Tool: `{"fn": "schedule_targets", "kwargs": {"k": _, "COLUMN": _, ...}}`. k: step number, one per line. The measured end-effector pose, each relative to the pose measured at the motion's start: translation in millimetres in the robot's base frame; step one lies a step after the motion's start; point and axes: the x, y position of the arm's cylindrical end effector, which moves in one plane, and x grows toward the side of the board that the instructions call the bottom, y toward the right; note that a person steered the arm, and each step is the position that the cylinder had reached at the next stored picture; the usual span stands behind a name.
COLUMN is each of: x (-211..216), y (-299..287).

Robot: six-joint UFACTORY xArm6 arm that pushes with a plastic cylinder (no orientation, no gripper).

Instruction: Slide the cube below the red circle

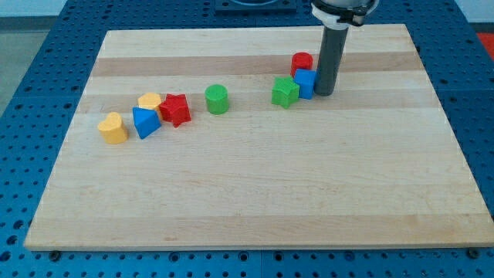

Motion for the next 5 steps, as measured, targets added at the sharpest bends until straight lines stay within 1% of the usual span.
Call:
{"fn": "schedule_targets", "kwargs": {"k": 4, "x": -11.8, "y": -2.2}}
{"fn": "schedule_targets", "kwargs": {"k": 5, "x": 6.2, "y": -2.8}}
